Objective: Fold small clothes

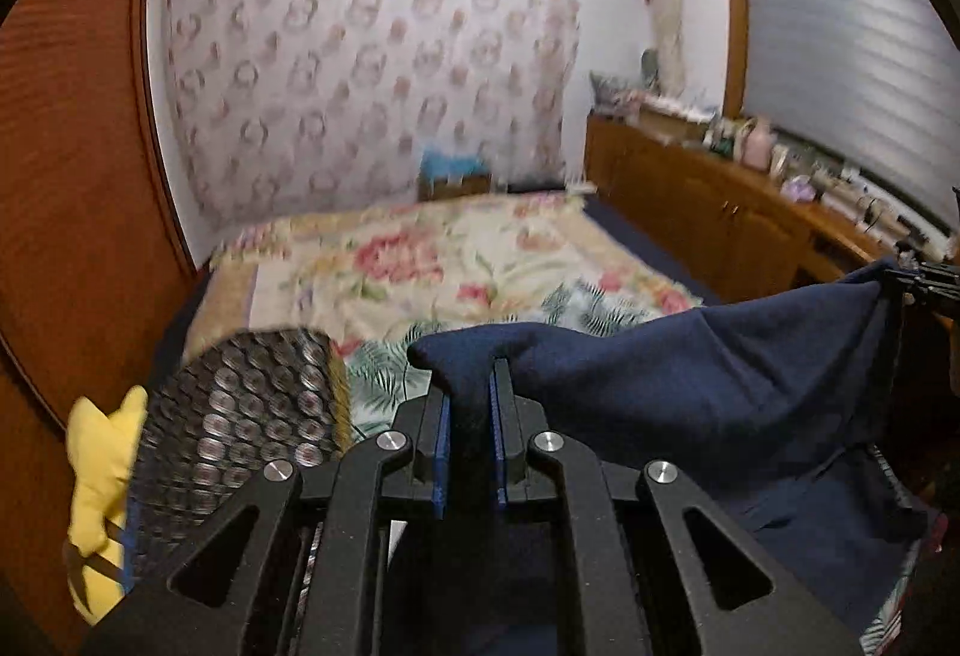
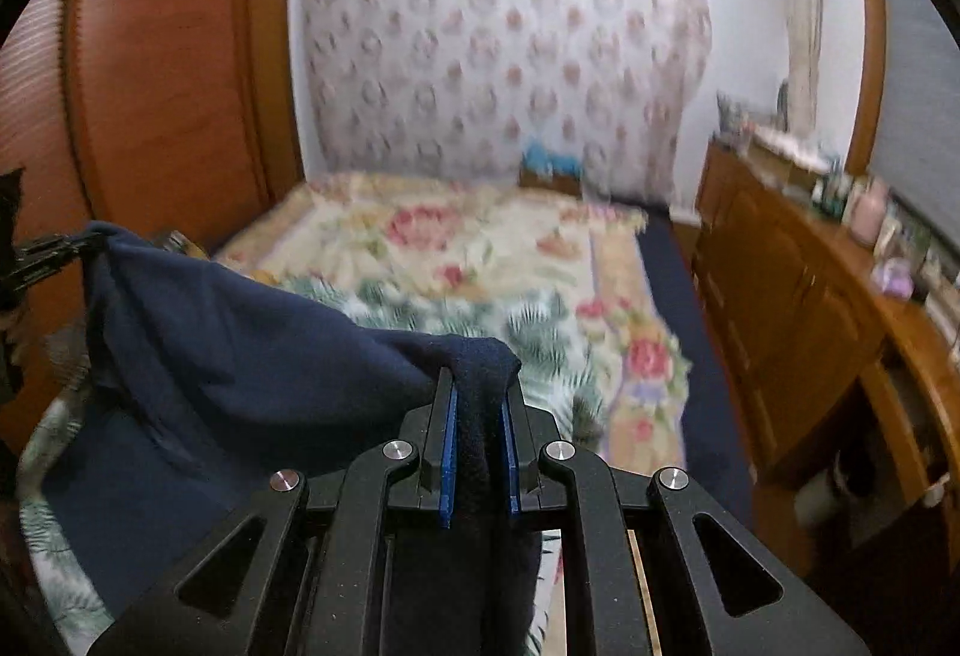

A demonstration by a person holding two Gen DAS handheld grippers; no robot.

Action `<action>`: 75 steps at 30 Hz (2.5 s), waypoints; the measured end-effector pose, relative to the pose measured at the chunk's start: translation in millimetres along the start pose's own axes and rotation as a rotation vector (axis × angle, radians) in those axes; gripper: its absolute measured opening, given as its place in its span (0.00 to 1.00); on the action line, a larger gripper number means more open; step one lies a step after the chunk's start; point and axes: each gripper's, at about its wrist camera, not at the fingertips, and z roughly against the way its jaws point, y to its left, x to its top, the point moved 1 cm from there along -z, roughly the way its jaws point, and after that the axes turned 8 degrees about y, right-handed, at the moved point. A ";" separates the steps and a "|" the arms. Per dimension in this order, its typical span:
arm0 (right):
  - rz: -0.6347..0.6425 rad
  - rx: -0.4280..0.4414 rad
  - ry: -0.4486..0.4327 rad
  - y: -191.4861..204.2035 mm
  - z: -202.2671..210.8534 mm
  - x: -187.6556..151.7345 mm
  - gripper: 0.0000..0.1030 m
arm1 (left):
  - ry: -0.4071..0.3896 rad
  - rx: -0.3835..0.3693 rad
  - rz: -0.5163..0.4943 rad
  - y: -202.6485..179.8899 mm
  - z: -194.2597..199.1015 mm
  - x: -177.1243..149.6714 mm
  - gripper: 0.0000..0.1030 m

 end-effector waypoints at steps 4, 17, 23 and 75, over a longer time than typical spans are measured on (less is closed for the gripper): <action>-0.041 -0.015 0.058 2.3 -46.0 21.5 0.12 | 0.050 0.027 -0.013 -7.4 -31.8 -4.4 0.11; -0.108 -0.029 0.076 -16.7 -59.3 17.7 0.49 | 0.091 0.004 -0.019 -7.3 -45.0 -15.0 0.49; -0.122 -0.026 0.099 0.5 -54.1 -18.9 0.59 | 0.081 -0.034 -0.008 -21.0 -21.5 -50.5 0.61; -0.050 -0.001 0.056 60.2 50.2 -140.1 0.59 | 0.136 -0.137 -0.026 -74.7 80.1 -223.2 0.61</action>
